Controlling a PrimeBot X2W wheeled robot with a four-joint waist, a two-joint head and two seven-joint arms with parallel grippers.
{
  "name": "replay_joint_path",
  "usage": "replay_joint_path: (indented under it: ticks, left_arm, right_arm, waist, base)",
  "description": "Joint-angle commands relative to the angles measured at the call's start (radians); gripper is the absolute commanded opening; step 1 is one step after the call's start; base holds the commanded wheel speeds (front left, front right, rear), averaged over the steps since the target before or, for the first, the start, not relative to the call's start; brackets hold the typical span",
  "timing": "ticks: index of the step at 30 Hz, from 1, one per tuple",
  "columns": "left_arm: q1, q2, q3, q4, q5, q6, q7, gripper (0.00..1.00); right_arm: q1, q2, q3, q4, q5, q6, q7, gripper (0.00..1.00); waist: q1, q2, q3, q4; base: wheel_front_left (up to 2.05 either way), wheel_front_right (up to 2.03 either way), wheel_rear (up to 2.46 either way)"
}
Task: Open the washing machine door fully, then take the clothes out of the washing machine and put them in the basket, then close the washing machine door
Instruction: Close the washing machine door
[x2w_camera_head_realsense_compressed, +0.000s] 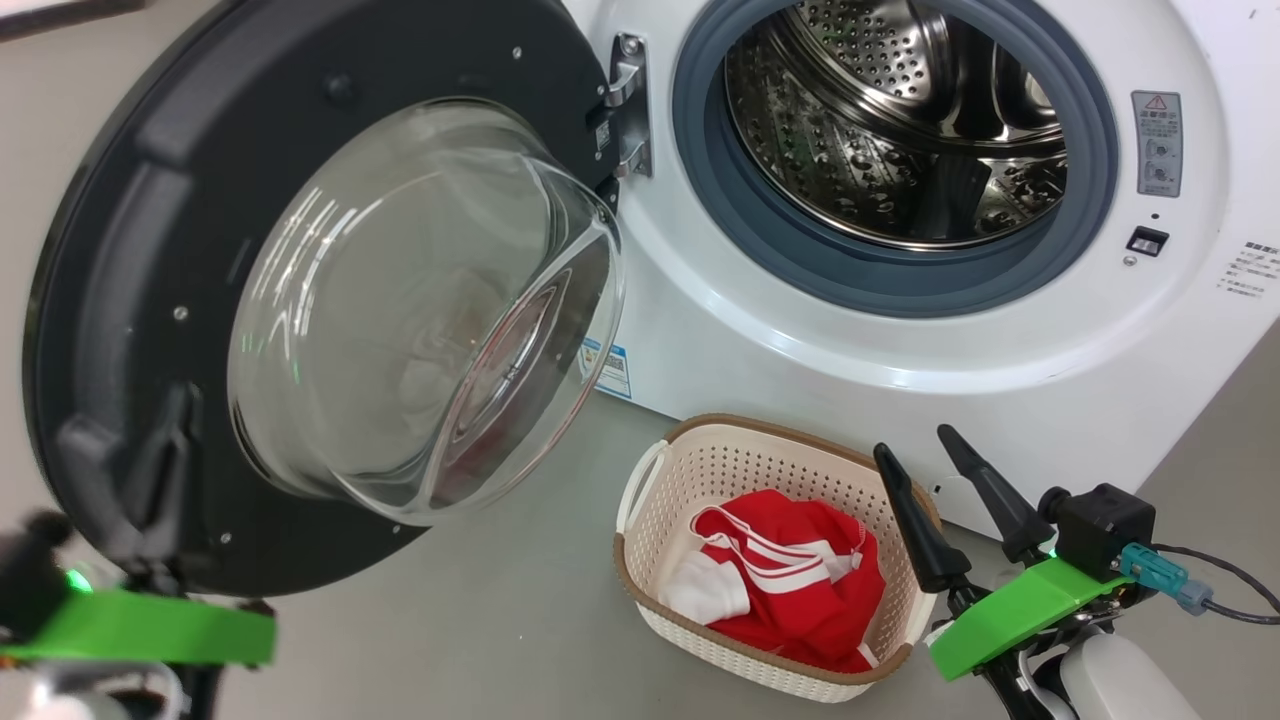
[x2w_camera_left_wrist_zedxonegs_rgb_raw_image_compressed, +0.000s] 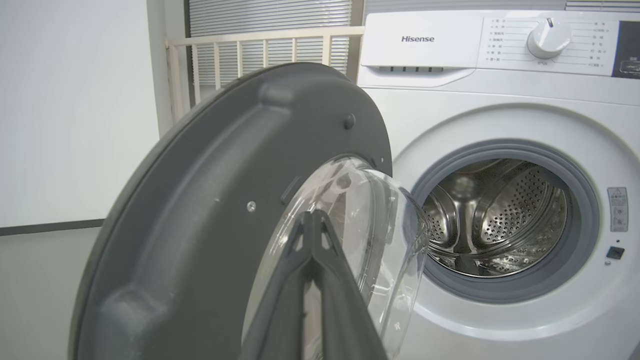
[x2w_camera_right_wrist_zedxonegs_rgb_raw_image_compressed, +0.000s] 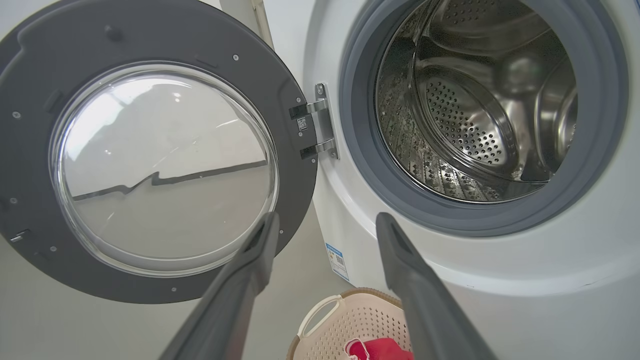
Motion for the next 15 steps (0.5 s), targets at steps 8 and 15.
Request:
replay_joint_path:
  ticks: [8,15]
  left_arm:
    - [-0.16,0.126,0.158,-0.106,-0.143,-0.049,0.108,0.0]
    - [-0.276,0.171,0.276,-0.048,-0.319,-0.078,0.187,0.0]
  right_arm:
    - [0.0,0.01,0.018,-0.023,0.004,0.002,-0.012,1.0]
    - [-0.004,0.014,0.024,-0.022,0.005,0.002,-0.012,1.0]
  waist:
    - [0.0,-0.0001,0.001,0.012]
    - [0.0,-0.0001,0.002,0.005]
  base:
    - [0.0,0.0,0.0]
    - [0.0,0.0,0.0]
